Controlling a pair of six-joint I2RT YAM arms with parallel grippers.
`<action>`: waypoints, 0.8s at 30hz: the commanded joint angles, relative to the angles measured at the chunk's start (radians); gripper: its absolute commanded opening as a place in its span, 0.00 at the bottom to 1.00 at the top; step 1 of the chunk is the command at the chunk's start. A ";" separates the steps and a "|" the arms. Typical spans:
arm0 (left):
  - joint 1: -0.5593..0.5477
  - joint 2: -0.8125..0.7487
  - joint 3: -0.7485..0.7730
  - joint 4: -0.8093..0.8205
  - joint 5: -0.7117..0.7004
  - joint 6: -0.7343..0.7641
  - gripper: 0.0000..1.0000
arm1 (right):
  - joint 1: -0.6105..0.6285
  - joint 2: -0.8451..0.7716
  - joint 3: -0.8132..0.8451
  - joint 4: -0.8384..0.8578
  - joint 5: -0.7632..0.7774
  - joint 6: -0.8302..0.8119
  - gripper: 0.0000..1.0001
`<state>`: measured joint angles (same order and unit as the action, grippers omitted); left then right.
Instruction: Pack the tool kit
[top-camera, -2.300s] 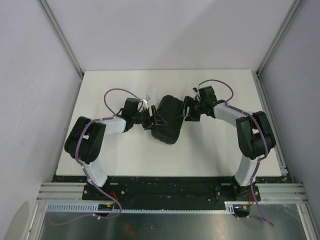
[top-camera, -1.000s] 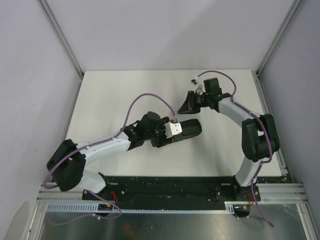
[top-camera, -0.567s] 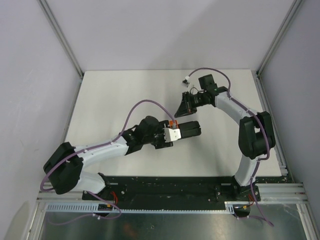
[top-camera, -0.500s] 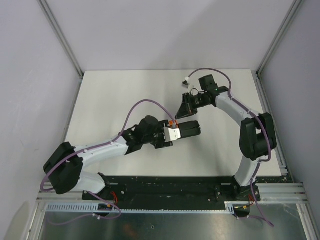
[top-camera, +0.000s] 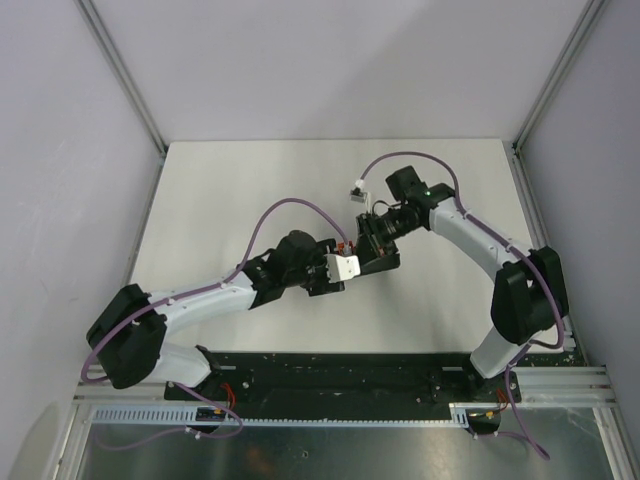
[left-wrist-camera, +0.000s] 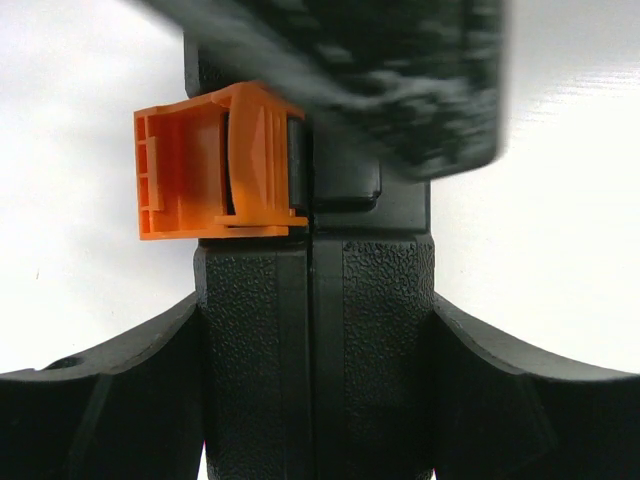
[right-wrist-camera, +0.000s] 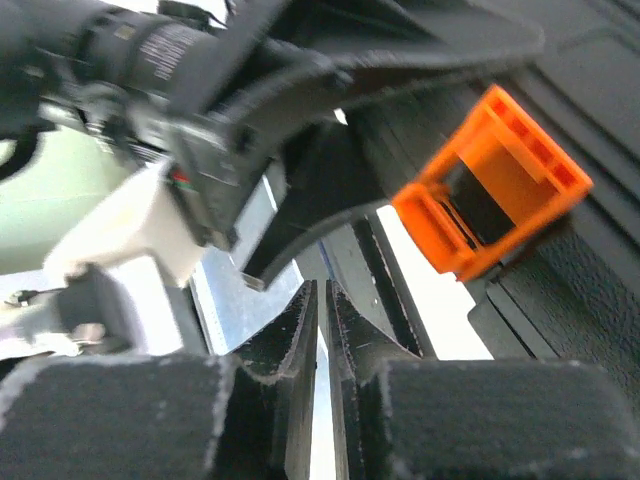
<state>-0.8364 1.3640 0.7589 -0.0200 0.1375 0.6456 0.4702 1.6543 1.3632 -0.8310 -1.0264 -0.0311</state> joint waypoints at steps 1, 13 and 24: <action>0.025 -0.006 -0.038 -0.053 -0.051 0.005 0.00 | 0.003 -0.016 -0.056 -0.046 0.119 0.018 0.12; 0.026 -0.027 -0.062 -0.046 -0.048 0.010 0.00 | -0.125 -0.200 -0.077 0.331 0.194 0.299 0.13; 0.026 -0.025 -0.059 -0.044 -0.042 0.005 0.00 | -0.017 -0.019 -0.026 0.412 0.278 0.352 0.16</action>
<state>-0.8280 1.3426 0.7280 0.0055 0.1326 0.6483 0.4023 1.5822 1.3075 -0.4179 -0.7746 0.3141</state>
